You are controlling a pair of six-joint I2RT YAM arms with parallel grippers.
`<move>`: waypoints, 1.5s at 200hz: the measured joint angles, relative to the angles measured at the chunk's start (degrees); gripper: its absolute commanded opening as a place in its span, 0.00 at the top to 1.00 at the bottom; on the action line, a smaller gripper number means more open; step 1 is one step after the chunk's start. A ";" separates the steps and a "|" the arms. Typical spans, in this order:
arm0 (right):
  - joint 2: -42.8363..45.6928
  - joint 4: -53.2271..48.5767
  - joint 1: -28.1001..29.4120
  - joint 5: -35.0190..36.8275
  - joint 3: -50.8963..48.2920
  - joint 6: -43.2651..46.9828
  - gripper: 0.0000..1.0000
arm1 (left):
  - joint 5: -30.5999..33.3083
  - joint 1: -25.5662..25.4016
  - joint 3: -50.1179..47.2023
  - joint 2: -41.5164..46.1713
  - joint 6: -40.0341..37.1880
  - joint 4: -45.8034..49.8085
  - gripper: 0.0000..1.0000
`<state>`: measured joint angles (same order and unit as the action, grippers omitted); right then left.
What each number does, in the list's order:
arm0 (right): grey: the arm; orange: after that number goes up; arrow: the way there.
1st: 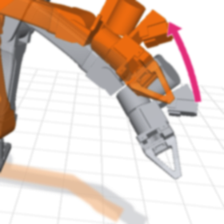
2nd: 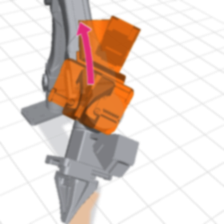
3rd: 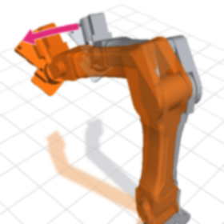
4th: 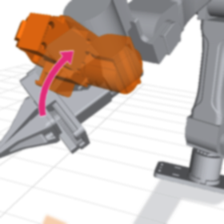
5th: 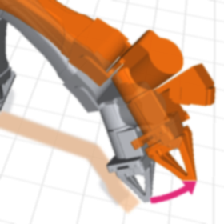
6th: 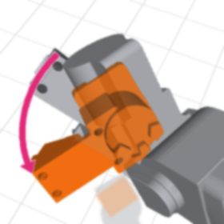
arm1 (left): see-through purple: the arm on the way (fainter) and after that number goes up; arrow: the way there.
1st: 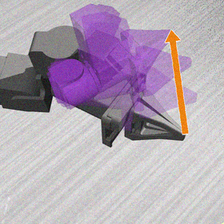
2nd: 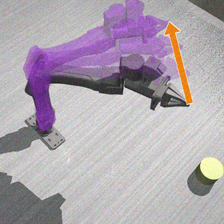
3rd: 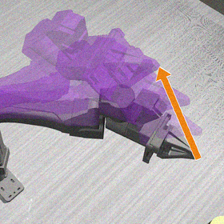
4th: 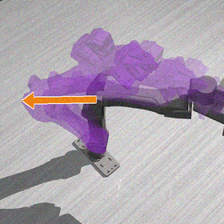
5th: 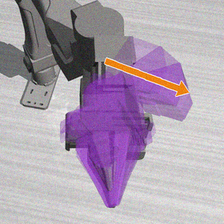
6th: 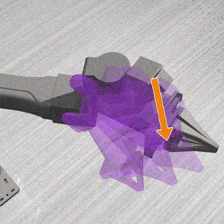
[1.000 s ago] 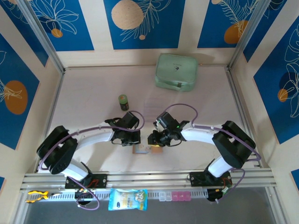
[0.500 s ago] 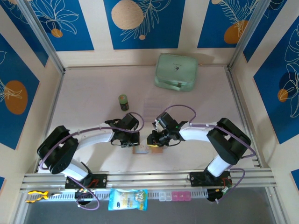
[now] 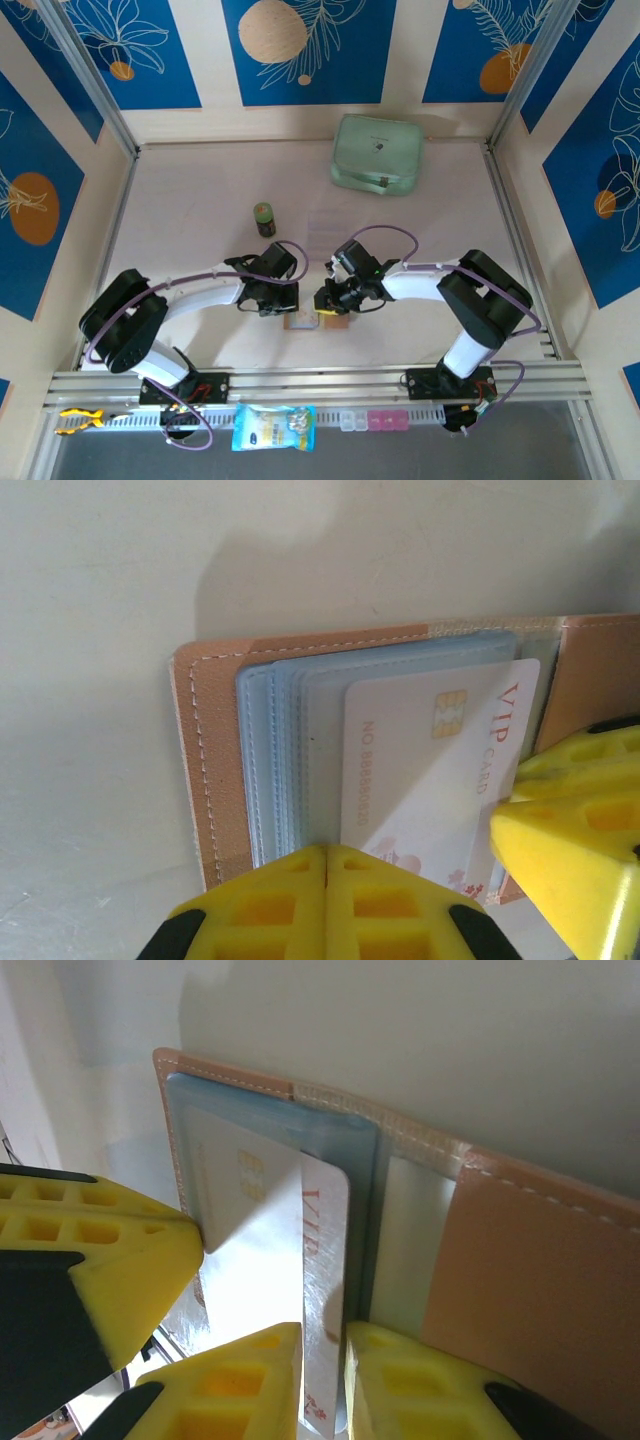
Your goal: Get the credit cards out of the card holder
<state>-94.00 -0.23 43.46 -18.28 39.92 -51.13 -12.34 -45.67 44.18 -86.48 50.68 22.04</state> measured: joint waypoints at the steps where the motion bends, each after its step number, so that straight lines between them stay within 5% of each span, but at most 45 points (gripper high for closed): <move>1: 0.00 0.02 0.00 0.00 -0.02 0.00 0.81 | 0.00 0.00 0.00 0.00 0.00 0.00 0.96; 74: -0.74 1.14 -0.17 -0.94 -0.31 -0.44 0.91 | 0.04 0.00 0.00 0.00 0.00 0.07 0.96; 300: 7.98 -12.55 -5.14 2.23 -1.05 4.81 0.95 | 0.39 0.00 0.00 0.02 0.00 0.04 0.96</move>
<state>-86.02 -12.78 38.33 -16.05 38.87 -46.33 -11.94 -45.67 44.18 -86.46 50.68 22.09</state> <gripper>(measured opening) 0.054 0.044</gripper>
